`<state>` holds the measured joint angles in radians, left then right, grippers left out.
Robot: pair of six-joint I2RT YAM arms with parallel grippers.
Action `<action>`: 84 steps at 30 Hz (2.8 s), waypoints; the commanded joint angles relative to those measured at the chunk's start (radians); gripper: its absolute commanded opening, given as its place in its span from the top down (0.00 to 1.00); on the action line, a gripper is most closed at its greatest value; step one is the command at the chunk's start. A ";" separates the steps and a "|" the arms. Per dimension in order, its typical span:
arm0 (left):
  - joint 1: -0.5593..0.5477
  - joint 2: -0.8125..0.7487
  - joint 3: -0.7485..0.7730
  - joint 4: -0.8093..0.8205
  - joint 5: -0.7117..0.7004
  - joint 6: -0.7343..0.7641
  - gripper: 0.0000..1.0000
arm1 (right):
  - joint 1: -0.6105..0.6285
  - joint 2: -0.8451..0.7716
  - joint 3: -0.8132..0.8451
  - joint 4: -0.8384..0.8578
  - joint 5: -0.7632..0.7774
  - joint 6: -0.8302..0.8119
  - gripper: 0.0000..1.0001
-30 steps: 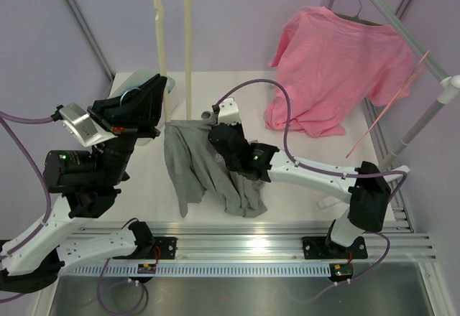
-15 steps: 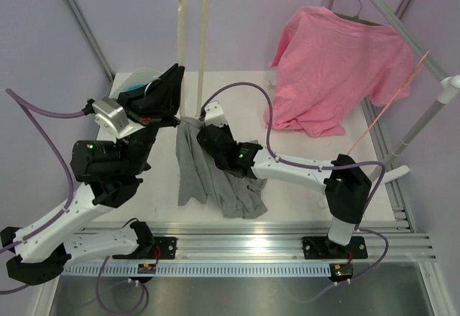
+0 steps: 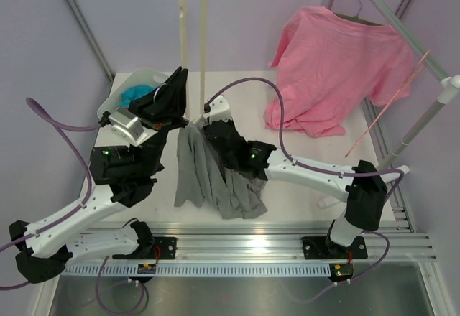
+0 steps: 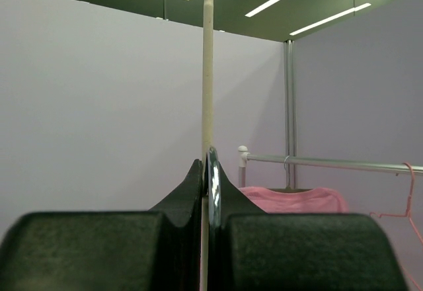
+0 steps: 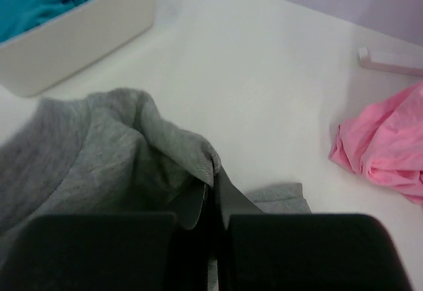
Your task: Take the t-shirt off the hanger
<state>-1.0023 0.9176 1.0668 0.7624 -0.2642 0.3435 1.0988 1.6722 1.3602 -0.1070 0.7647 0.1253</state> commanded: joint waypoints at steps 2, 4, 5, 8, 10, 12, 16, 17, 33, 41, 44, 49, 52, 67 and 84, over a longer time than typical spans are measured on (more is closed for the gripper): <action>0.004 0.033 0.004 0.156 -0.021 0.054 1.00 | 0.007 -0.114 0.079 0.032 -0.077 -0.050 1.00; 0.011 0.064 0.012 0.170 -0.026 0.063 1.00 | 0.007 -0.138 0.062 0.061 -0.140 -0.058 1.00; 0.017 0.075 0.013 0.175 -0.027 0.061 1.00 | 0.009 -0.143 0.057 0.066 -0.152 -0.062 1.00; 0.051 0.108 0.024 0.190 -0.024 0.040 1.00 | 0.007 -0.131 0.050 0.067 -0.136 -0.062 1.00; 0.077 0.113 0.038 0.167 -0.015 0.006 1.00 | 0.001 -0.085 0.066 0.046 -0.056 -0.064 1.00; 0.080 0.101 0.044 0.147 -0.018 -0.006 1.00 | -0.034 -0.037 0.089 0.024 -0.021 -0.043 1.00; 0.082 0.021 0.064 -0.009 -0.029 -0.050 1.00 | -0.103 0.003 0.122 -0.036 0.028 0.060 1.00; 0.082 -0.003 0.068 -0.052 -0.026 -0.064 1.00 | -0.112 0.000 0.117 -0.037 0.033 0.068 0.94; 0.068 -0.281 0.200 -1.122 0.268 -0.457 1.00 | -0.114 -0.639 -0.022 -0.399 -0.607 -0.090 0.02; 0.068 -0.345 0.111 -1.377 0.516 -0.543 1.00 | -0.113 -0.891 0.026 -0.675 -0.924 -0.274 0.01; 0.068 -0.335 0.073 -1.428 0.623 -0.537 1.00 | -0.114 -0.875 0.091 -0.761 -0.946 -0.279 0.01; 0.068 -0.303 0.041 -1.447 0.744 -0.495 1.00 | -0.113 -0.764 0.192 -0.844 -1.047 -0.308 0.02; 0.068 -0.269 0.032 -1.448 0.747 -0.475 1.00 | -0.112 -0.663 0.266 -0.884 -1.131 -0.329 0.05; 0.068 -0.117 0.013 -1.428 0.836 -0.411 1.00 | -0.112 -0.393 0.229 -0.890 -1.315 -0.366 0.25; 0.068 -0.072 0.067 -1.396 0.911 -0.406 1.00 | -0.099 -0.434 0.059 -0.789 -1.438 -0.348 0.67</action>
<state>-0.9291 0.8383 1.0790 -0.6933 0.5880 -0.0746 0.9920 1.2766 1.4277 -0.9409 -0.6289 -0.2291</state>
